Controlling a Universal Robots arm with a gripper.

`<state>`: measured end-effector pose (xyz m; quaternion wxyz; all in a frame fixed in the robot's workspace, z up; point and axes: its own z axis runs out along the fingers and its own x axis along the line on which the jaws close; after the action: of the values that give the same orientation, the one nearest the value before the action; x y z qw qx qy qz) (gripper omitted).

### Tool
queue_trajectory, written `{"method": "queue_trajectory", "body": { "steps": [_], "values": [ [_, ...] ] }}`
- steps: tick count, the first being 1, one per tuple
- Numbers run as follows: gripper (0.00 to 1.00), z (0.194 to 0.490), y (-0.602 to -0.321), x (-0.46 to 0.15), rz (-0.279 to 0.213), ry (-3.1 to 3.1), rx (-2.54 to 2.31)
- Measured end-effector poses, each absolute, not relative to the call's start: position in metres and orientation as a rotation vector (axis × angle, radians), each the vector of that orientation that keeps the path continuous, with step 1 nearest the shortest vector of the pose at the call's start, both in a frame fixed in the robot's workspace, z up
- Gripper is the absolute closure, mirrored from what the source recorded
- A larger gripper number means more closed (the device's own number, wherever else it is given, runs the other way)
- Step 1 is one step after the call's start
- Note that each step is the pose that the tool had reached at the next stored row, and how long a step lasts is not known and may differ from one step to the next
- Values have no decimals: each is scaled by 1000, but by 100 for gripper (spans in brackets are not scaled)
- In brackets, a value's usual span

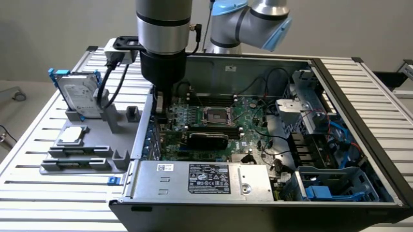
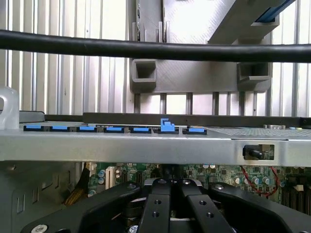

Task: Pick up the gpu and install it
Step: 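Press down on the gpu until it lock into place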

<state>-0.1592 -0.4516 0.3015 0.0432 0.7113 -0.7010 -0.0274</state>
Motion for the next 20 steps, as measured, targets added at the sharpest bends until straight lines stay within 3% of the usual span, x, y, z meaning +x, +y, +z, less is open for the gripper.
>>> {"method": "queue_trajectory", "body": {
  "steps": [20],
  "values": [
    [89, 300, -452, -163, -78, -2140, 2175]
  ]
}}
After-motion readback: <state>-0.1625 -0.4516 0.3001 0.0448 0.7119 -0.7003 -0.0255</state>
